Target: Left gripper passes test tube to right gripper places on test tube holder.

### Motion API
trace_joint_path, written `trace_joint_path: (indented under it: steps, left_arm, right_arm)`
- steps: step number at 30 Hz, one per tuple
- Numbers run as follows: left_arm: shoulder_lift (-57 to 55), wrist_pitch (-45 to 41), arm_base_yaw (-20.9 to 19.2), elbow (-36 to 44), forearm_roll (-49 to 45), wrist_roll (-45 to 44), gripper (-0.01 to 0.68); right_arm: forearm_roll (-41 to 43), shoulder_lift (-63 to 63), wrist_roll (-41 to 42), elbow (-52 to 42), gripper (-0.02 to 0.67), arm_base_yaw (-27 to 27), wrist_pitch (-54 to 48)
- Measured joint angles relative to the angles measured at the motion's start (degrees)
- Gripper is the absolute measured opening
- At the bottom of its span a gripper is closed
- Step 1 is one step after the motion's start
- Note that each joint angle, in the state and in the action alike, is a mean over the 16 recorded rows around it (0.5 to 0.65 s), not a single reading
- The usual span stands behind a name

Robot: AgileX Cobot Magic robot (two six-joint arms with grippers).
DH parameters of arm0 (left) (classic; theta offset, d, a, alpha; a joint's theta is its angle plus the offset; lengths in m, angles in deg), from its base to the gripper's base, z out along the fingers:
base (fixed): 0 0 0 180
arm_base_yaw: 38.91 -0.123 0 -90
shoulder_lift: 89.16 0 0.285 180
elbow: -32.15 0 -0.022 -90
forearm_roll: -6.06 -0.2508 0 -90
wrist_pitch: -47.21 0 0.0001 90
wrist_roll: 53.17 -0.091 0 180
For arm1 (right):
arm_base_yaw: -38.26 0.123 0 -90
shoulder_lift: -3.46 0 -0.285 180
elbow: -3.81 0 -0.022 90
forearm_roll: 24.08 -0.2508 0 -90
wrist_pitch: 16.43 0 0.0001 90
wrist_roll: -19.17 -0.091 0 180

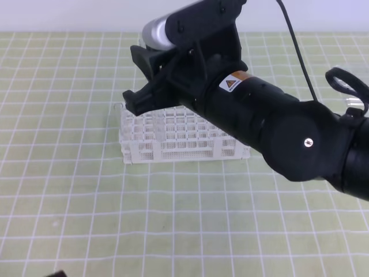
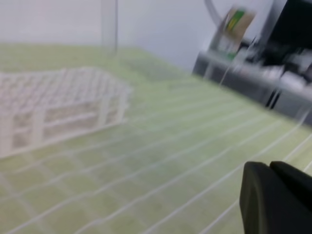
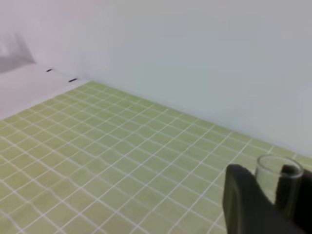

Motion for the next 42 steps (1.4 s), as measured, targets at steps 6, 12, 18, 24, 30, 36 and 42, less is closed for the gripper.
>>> trace_joint_path:
  steps: [6,12,18,24,30,36,42]
  left_arm:
    - [0.0,2.7,0.0,4.47,-2.66,-0.03,-0.002]
    - [0.11,3.15,0.01,5.55,-4.0,-0.03,-0.002]
    - [0.07,3.4,0.01,5.61,-5.53,-0.07,-0.002]
    - [0.11,3.2,0.01,5.58,-7.45,-0.1,-0.002]
    - [0.04,3.25,0.0,5.61,-9.18,-0.12,-0.002]
    - [0.07,3.17,0.01,5.58,-9.33,-0.11,-0.002]
    - [0.07,3.17,0.01,5.58,-9.34,-0.11,-0.002]
  right_arm:
    - [0.85,1.05,-0.04,0.0,0.102,0.0,2.84]
    - [3.75,3.8,-3.02,0.0,0.102,0.0,7.61]
    - [12.17,8.29,-10.78,0.0,0.102,-0.03,14.61]
    - [20.69,12.2,-18.24,0.0,0.102,-0.36,20.65]
    - [25.14,15.25,-21.19,0.0,0.102,-0.81,25.91]
    - [26.49,17.89,-22.35,0.0,0.102,-1.19,29.12]
    - [28.51,20.82,-24.12,0.0,0.102,-1.33,31.96]
